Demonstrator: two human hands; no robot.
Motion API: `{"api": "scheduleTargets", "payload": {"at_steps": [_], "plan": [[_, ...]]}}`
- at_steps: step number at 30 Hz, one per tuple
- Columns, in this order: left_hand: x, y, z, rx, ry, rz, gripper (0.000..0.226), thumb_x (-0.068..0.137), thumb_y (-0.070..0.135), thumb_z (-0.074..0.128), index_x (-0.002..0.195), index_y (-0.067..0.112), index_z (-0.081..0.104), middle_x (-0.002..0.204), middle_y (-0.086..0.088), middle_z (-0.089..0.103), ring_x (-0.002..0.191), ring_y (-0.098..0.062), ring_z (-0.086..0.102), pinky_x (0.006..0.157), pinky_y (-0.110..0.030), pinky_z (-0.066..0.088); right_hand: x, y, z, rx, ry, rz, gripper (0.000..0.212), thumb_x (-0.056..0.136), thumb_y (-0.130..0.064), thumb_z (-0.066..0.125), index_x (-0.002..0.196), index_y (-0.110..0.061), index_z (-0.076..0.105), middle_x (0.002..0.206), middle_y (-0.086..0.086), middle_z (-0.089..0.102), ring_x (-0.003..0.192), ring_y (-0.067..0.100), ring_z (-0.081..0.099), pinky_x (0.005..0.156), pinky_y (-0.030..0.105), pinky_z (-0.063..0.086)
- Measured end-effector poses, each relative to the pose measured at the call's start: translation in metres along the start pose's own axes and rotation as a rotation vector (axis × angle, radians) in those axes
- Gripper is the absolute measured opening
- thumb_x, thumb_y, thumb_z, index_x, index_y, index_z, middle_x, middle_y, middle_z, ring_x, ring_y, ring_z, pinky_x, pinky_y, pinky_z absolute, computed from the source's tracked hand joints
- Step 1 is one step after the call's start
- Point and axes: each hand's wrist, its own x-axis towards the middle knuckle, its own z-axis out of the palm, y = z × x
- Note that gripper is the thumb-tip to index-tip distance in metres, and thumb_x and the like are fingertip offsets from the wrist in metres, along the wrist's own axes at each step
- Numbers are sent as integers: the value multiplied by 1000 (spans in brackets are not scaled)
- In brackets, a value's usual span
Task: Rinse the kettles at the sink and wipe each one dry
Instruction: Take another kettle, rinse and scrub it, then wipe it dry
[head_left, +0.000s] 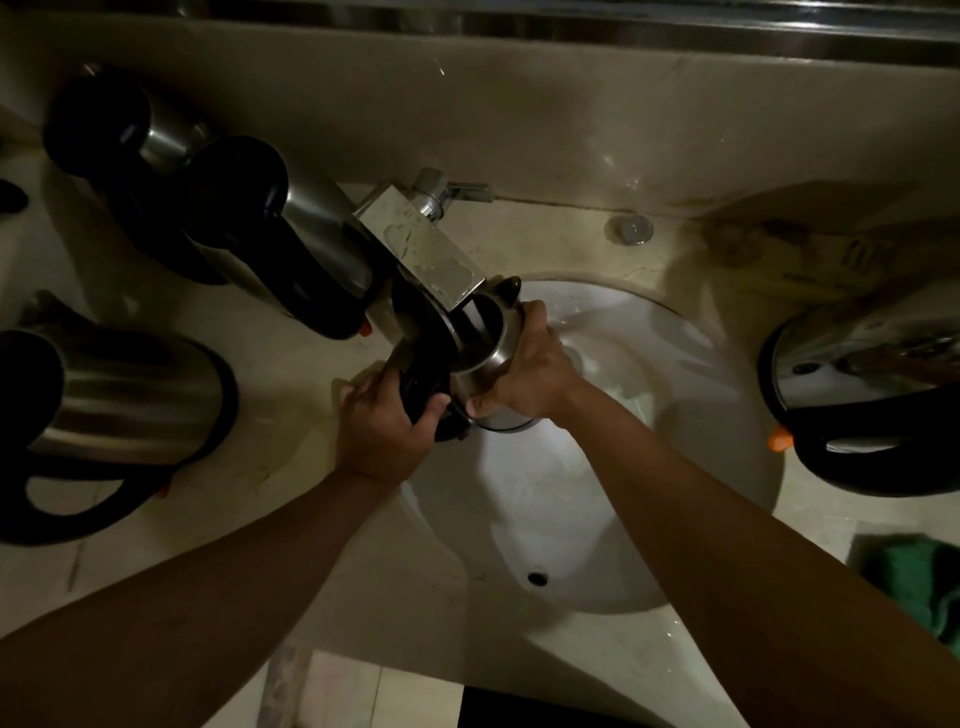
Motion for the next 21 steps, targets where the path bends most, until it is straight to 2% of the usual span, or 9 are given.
{"api": "scheduleTargets", "payload": {"at_steps": [5, 10, 15, 21], "plan": [[0, 0, 0, 1, -1, -15, 54, 81, 51, 61, 99, 1, 66, 83, -16, 68, 79, -36, 65, 78, -42, 35, -2, -2, -1, 1, -3, -1, 123, 20, -50, 86, 123, -39, 21, 131, 7, 45, 126, 34, 46, 99, 54, 53], [-1, 1, -2, -23, 0, -25, 54, 80, 50, 60, 102, 1, 65, 88, -17, 69, 84, -37, 65, 81, -41, 34, -3, 2, 0, 5, 1, -6, 118, 33, -38, 94, 127, -35, 22, 133, 7, 42, 128, 35, 43, 100, 55, 52], [0, -1, -1, -3, 3, 2, 52, 80, 50, 62, 99, 2, 65, 87, -16, 68, 84, -36, 64, 79, -41, 33, -4, 3, 0, 10, 8, -15, 116, 30, -41, 92, 123, -37, 22, 132, 6, 42, 127, 34, 45, 100, 54, 52], [0, -2, -2, -16, -19, 7, 53, 81, 50, 60, 105, 4, 65, 92, -14, 69, 89, -34, 63, 81, -39, 34, -4, 5, 2, 10, 17, -28, 116, 32, -39, 93, 124, -36, 22, 131, 6, 42, 126, 34, 44, 100, 54, 52]]}}
